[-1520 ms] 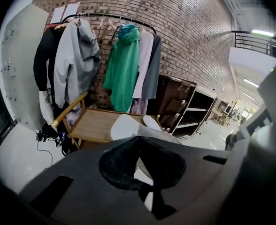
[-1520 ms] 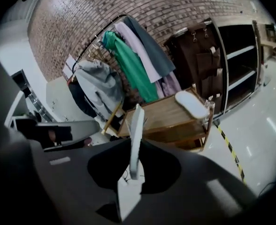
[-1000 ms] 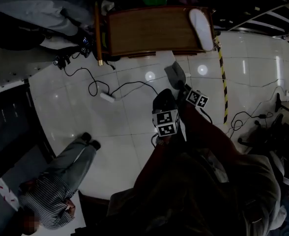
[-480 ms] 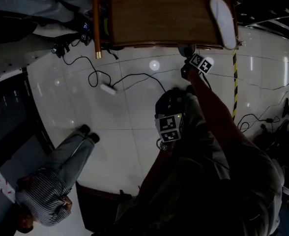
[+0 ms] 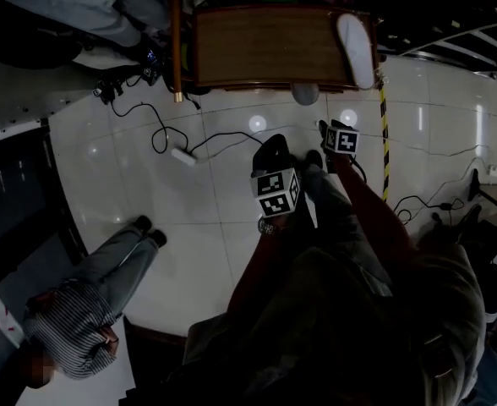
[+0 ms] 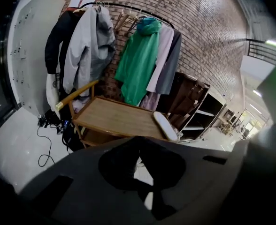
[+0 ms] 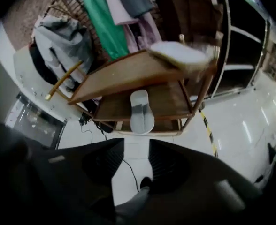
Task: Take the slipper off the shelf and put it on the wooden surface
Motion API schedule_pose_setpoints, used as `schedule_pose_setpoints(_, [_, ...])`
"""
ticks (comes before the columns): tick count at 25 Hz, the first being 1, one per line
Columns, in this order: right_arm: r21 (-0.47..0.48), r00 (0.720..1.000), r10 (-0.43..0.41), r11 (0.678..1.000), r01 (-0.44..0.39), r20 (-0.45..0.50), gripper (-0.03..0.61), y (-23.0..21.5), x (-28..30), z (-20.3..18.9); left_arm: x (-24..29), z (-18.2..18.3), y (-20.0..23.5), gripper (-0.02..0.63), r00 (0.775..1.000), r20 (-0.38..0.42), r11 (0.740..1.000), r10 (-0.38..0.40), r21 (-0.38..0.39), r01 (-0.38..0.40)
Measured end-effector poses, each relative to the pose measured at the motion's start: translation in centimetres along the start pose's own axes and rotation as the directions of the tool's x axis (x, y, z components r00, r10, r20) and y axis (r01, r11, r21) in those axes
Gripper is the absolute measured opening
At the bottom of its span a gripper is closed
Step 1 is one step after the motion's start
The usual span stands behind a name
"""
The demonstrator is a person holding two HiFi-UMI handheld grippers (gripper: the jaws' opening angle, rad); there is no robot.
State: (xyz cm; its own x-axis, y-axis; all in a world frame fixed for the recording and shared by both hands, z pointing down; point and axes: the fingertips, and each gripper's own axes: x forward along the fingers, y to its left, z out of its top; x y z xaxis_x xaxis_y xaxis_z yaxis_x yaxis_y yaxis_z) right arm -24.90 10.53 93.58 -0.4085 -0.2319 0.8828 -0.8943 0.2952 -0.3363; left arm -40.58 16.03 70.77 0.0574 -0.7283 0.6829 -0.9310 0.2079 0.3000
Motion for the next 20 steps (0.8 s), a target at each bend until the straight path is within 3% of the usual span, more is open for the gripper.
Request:
schedule_pose_setpoints(2, [-0.088,1.000,0.002,0.996,-0.002,0.007,0.014,2.1,-6.2,1.4,-0.5,1.6,-1.6,0.005,0.999,-0.019,0.999,-0.033,0.001,0.033])
schedule_pose_setpoints(3, [-0.121,0.999,0.026,0.992,-0.023,0.026,0.002,3.6,-9.1,2.7,-0.7,2.3,-2.4,0.005,0.998,-0.031,0.999,-0.050,0.006,0.050])
schedule_pose_setpoints(6, [-0.189,0.988,0.118,0.977,-0.097,0.101,0.002,8.1,-16.1,6.2,-1.7,3.9,-4.7,0.005,0.995,-0.058,0.995,-0.085,0.043,0.087])
schedule_pose_setpoints(10, [-0.264,0.972,0.151,0.959,-0.100,0.182,0.002,11.2,-23.0,8.9,-3.3,4.7,-7.5,0.005,0.993,-0.071,0.988,-0.098,0.109,0.106])
schedule_pose_setpoints(20, [-0.291,0.951,0.170,0.952,-0.091,0.258,0.020,14.8,-29.1,5.7,-8.3,4.5,-11.5,0.005,0.987,-0.016,0.968,-0.162,0.192,0.162])
